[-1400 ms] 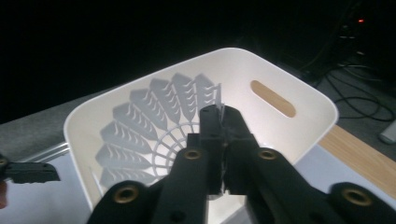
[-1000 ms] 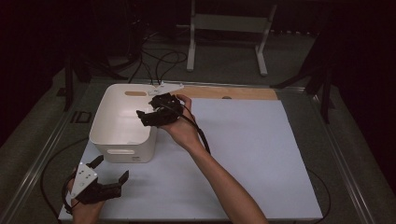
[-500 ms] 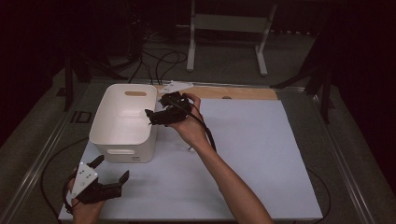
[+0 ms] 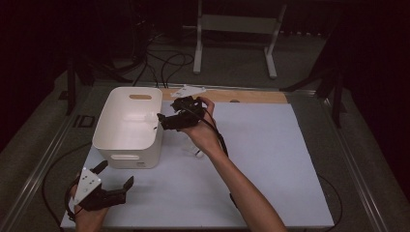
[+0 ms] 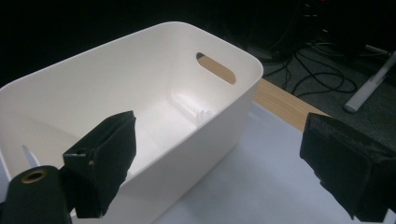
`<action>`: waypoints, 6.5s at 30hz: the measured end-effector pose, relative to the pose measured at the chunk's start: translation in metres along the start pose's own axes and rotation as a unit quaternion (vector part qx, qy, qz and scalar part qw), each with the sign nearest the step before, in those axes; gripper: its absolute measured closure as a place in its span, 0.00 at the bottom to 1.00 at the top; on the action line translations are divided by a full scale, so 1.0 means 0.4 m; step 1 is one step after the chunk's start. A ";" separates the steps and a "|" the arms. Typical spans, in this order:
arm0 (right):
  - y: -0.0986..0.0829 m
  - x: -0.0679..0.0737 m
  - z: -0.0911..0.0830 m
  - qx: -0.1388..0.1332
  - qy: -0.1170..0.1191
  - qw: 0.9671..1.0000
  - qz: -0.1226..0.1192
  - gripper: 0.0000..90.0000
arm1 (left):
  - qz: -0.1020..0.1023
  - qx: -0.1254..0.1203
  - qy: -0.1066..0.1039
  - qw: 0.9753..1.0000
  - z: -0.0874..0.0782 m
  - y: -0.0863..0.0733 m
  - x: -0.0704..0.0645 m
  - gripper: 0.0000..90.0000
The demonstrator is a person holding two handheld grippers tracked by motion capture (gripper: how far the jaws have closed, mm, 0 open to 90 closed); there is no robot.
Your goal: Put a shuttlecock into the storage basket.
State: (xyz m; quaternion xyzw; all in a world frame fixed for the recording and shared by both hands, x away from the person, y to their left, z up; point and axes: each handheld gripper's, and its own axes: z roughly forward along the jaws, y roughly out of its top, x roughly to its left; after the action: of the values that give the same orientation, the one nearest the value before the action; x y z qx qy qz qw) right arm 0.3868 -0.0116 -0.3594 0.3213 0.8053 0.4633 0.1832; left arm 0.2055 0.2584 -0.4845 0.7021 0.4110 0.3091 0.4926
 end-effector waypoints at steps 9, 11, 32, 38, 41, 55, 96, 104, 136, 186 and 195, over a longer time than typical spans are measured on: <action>-0.016 -0.029 -0.013 0.004 -0.019 1.000 0.000 0.12 | -0.001 0.000 0.000 1.000 0.001 0.000 0.002 0.00; -0.019 -0.033 -0.015 0.005 -0.023 1.000 0.000 0.12 | -0.001 0.001 0.000 1.000 0.000 0.000 0.002 0.00; -0.054 -0.068 -0.020 0.020 -0.041 0.999 0.004 0.12 | -0.001 0.000 0.001 1.000 0.002 0.001 0.001 0.00; -0.064 -0.076 -0.021 0.022 -0.047 0.999 0.007 0.12 | -0.001 -0.001 0.001 1.000 0.001 0.001 0.001 0.00; -0.067 -0.077 -0.019 0.022 -0.048 0.999 0.008 0.12 | -0.001 -0.001 0.001 1.000 0.000 0.001 0.001 0.00; -0.099 -0.089 -0.005 0.039 -0.058 0.997 0.015 0.12 | -0.001 0.000 0.000 1.000 0.001 0.001 0.000 0.00; -0.162 -0.095 0.040 0.059 -0.060 0.996 0.037 0.12 | 0.000 0.000 0.000 1.000 0.001 0.001 0.000 0.00; -0.172 -0.093 0.050 0.064 -0.065 0.995 0.031 0.12 | 0.000 -0.001 0.001 1.000 0.000 0.001 0.000 0.00; -0.214 -0.095 0.102 0.097 -0.066 0.992 0.035 0.12 | -0.002 -0.003 0.001 1.000 0.000 0.000 0.000 0.00; -0.253 -0.107 0.154 0.142 -0.078 0.986 0.045 0.16 | -0.001 -0.002 0.001 1.000 -0.001 0.001 0.001 0.00; -0.261 -0.101 0.158 0.160 -0.077 0.984 0.032 0.19 | -0.001 -0.002 0.002 1.000 -0.002 0.001 0.001 0.00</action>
State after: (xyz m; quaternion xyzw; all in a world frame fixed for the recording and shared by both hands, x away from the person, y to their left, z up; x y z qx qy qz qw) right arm 0.4173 -0.0375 -0.4817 0.4070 0.8417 0.3083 0.1757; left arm 0.2053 0.2591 -0.4839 0.7005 0.4119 0.3103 0.4933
